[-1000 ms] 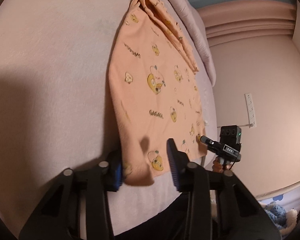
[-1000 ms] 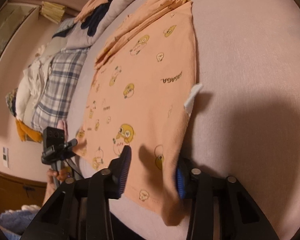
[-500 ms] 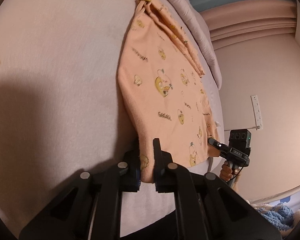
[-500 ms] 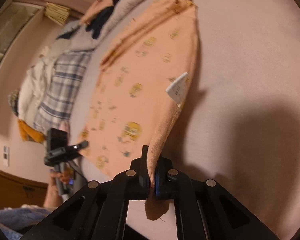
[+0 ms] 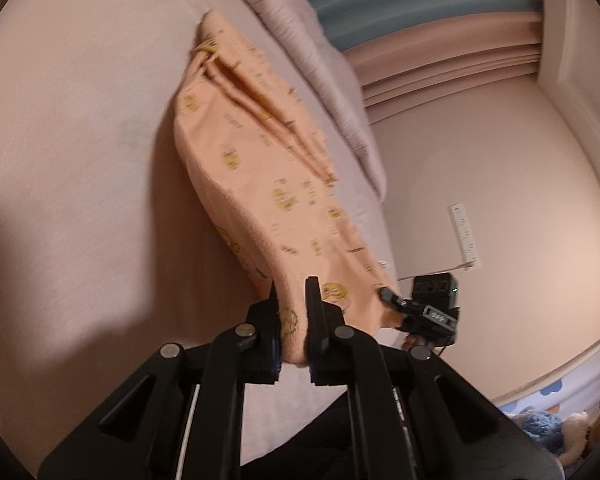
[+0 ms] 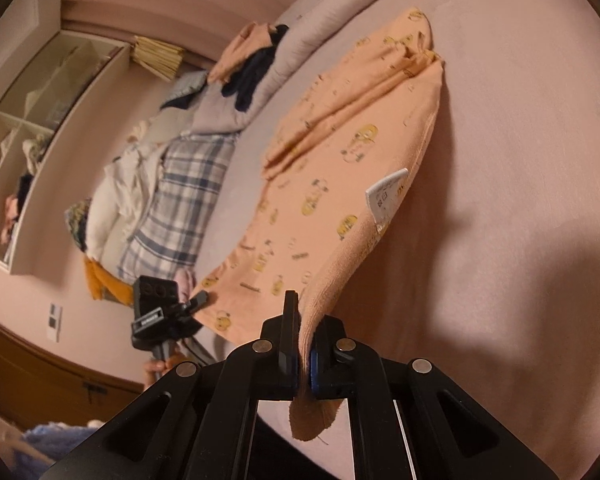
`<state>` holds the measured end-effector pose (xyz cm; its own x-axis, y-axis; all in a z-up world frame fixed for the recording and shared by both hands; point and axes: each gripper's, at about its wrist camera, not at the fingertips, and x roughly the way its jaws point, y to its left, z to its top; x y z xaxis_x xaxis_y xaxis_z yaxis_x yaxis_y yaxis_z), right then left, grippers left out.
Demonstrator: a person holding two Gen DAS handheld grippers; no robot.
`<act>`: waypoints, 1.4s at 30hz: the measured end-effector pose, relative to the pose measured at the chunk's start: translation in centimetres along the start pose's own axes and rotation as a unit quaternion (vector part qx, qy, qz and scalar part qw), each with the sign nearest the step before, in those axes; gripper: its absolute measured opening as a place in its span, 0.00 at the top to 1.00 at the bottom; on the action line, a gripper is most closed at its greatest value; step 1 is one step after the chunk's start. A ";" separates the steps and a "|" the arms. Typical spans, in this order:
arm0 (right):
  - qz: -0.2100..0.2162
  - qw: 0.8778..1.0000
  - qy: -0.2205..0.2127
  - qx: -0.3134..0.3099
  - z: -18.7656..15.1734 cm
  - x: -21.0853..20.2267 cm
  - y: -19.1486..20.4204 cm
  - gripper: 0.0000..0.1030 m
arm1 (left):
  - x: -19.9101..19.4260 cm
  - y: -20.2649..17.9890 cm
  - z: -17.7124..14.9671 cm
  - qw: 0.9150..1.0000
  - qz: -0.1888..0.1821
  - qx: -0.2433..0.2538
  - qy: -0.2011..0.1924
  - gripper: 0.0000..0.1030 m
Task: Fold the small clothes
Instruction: 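Lift the hem with both grippers and fold it toward the collar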
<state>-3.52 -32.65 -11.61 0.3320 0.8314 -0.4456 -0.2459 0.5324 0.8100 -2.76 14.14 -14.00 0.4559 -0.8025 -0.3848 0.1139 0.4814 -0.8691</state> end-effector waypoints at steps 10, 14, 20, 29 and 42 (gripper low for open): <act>0.024 1.000 -0.010 -0.016 1.1 0.0 1.0 0.94 | 0.1 -1.6 1.8 0.999 -0.043 0.010 -0.029 0.94; 0.023 0.999 -0.015 -0.020 1.7 0.0 1.6 0.94 | 0.0 -2.3 2.7 0.998 -0.046 0.021 -0.032 0.94; 0.024 0.999 -0.027 -0.028 2.3 -0.1 2.2 0.94 | 0.1 -2.8 3.4 0.998 -0.042 0.025 -0.033 0.94; 0.032 0.998 -0.035 -0.037 3.4 0.1 2.5 0.94 | 0.2 -3.0 4.5 0.998 -0.046 0.025 -0.041 0.94; 0.028 0.998 -0.050 -0.040 4.7 0.1 2.5 0.94 | 1.5 -3.3 7.1 0.996 -0.073 0.021 -0.043 0.94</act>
<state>0.20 -31.97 -7.84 0.4046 0.8419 -0.3572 -0.3365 0.5002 0.7978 3.87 13.86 -9.51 0.5047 -0.8334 -0.2251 0.2217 0.3772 -0.8992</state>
